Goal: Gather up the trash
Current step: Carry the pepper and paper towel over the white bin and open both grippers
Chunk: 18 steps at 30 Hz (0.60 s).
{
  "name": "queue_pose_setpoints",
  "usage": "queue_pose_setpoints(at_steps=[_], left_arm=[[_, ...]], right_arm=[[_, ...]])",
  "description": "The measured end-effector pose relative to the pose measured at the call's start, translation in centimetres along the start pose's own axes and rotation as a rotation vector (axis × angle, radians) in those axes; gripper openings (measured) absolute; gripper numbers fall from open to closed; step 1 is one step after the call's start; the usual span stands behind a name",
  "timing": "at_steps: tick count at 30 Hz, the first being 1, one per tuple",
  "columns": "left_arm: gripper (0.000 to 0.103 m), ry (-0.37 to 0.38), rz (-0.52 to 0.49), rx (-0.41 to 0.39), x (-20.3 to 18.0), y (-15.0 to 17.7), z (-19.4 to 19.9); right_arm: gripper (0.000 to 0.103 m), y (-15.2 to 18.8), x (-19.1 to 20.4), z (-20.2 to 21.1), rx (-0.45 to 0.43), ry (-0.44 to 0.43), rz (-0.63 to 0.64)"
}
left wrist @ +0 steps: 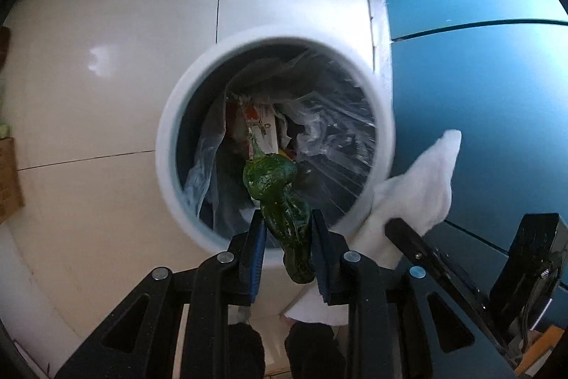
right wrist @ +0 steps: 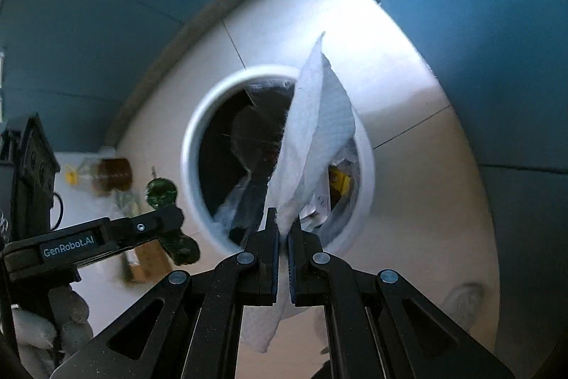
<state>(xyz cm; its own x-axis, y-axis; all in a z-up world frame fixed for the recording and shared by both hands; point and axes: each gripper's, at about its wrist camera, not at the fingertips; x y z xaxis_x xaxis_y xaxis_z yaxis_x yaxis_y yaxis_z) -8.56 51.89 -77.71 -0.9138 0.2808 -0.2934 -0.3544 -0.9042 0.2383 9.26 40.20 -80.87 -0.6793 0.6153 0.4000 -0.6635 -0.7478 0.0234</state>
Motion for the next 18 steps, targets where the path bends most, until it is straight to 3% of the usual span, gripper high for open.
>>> queue_pose_setpoints(at_steps=[3, 5, 7, 8, 9, 10, 11, 13, 18], left_arm=[[0.024, 0.019, 0.003, 0.010, 1.0, -0.6, -1.7], [0.030, -0.012, -0.009, 0.008, 1.4, -0.8, -2.1], [0.051, -0.040, -0.022, -0.008, 1.6, -0.9, -2.0], [0.075, -0.052, -0.023, -0.019, 1.8, -0.8, -1.8], [0.093, -0.072, -0.028, -0.039, 2.1, -0.6, -1.4], [0.096, -0.087, -0.033, -0.054, 2.2, -0.4, -1.0], [0.096, -0.098, -0.036, -0.065, 2.3, -0.1, -0.5], [0.097, -0.123, -0.032, -0.079, 2.7, 0.3, 0.4], [0.097, -0.246, -0.066, -0.196, 2.7, 3.0, 4.0]], right_arm=[[0.005, -1.3, -0.3, -3.2, 0.039, 0.021, 0.038], [0.007, -1.7, -0.1, -5.2, 0.076, 0.041, 0.068], [0.014, -1.8, 0.1, -6.0, 0.095, 0.097, 0.112], [0.024, -1.9, 0.3, -5.9, 0.096, 0.103, 0.120], [0.035, -1.9, 0.3, -6.0, 0.099, 0.121, 0.133], [0.056, -2.3, 0.2, -5.5, 0.096, 0.132, 0.137], [0.067, -2.4, -0.1, -4.8, 0.088, 0.130, 0.140], [0.072, -2.3, 0.2, -4.0, 0.077, 0.139, 0.142], [0.102, -0.8, 2.0, -0.2, 0.034, 0.195, 0.166]])
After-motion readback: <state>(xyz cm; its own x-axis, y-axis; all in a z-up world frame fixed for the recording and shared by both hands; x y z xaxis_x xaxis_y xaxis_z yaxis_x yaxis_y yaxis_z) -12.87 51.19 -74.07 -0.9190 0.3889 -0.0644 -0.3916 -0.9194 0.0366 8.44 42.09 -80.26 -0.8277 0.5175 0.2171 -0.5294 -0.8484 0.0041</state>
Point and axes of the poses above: each gripper's, at about its wrist camera, not at the fingertips, and z roughly against the way its jaws point, x to its left, y to its underside, and after that the axes turned 2 degrees about -y, right-handed
